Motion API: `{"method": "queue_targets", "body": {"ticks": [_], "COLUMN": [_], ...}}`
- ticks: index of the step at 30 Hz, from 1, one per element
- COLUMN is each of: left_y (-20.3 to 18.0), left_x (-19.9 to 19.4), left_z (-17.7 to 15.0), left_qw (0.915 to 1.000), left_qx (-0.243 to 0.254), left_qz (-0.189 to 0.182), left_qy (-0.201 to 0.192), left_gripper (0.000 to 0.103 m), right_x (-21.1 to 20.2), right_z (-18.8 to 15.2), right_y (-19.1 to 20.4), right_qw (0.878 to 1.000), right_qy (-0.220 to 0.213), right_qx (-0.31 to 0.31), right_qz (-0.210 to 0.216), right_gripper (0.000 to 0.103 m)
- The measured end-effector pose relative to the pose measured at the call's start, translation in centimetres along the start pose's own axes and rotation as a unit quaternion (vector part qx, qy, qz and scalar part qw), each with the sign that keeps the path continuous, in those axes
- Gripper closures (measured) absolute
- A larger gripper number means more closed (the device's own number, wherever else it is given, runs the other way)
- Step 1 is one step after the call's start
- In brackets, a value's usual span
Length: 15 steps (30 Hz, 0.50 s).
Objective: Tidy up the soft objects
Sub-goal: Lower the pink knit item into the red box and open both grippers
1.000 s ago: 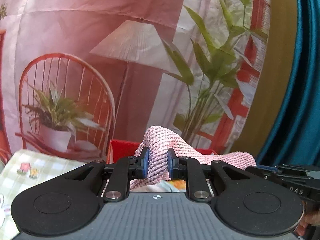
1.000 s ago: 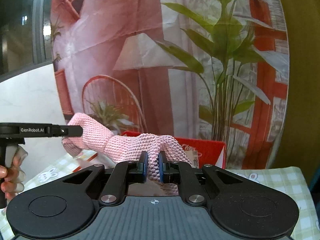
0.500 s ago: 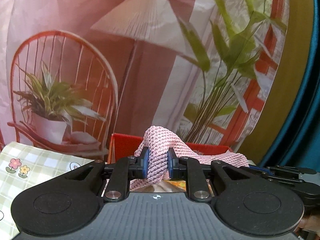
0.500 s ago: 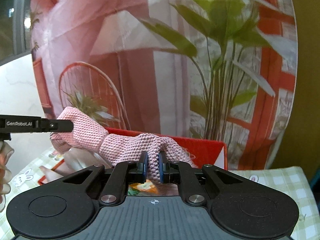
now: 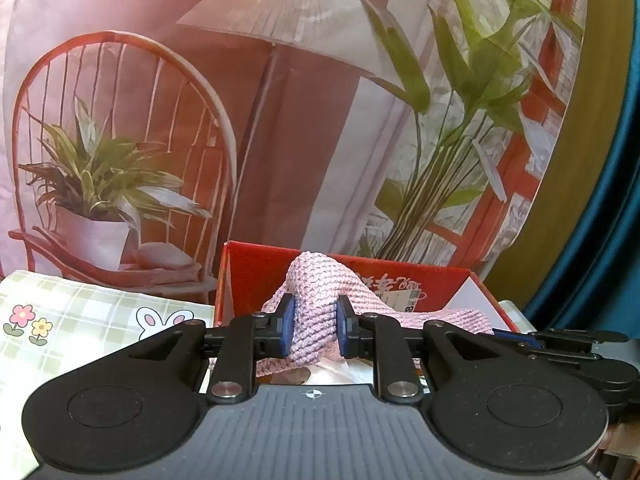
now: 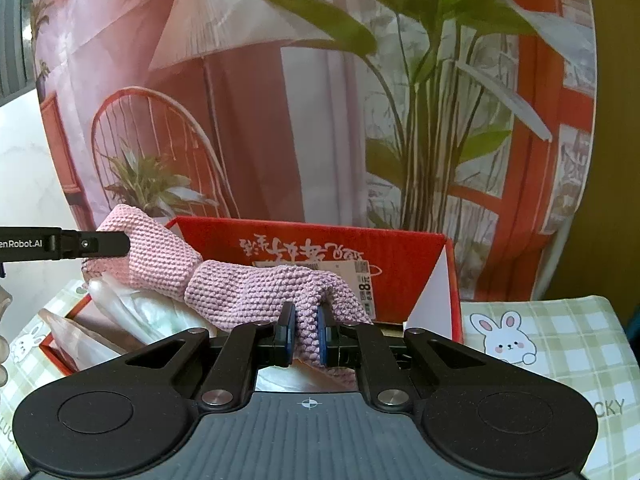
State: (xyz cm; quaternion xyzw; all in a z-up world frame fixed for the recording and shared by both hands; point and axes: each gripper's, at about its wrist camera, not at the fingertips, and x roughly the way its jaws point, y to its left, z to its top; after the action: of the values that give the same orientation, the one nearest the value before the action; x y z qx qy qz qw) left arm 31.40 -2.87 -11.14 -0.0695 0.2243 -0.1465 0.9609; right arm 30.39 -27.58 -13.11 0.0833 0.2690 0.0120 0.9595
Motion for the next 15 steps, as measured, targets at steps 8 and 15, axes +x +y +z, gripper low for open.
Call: {"method": "queue_targets", "body": {"ticks": [8,15], "left_y": [-0.5,-0.8], "left_x": [-0.4,-1.6], "left_z": [0.0,0.0], "left_qw": [0.9999,0.9995], "left_qx": [0.013,0.025], "left_qz": [0.007,0.021], "left_qy": [0.0,-0.006], "left_gripper": [0.07,0.046], "right_x": [0.1,-0.6], "right_z": [-0.4,-0.7], "right_y": [-0.1,-0.3], "right_qw": [1.0,1.0], "right_qy": [0.012,0.012], "right_qx": [0.0,-0.001], "right_qz": [-0.004,-0.015], "right_gripper": [0.092,0.085]}}
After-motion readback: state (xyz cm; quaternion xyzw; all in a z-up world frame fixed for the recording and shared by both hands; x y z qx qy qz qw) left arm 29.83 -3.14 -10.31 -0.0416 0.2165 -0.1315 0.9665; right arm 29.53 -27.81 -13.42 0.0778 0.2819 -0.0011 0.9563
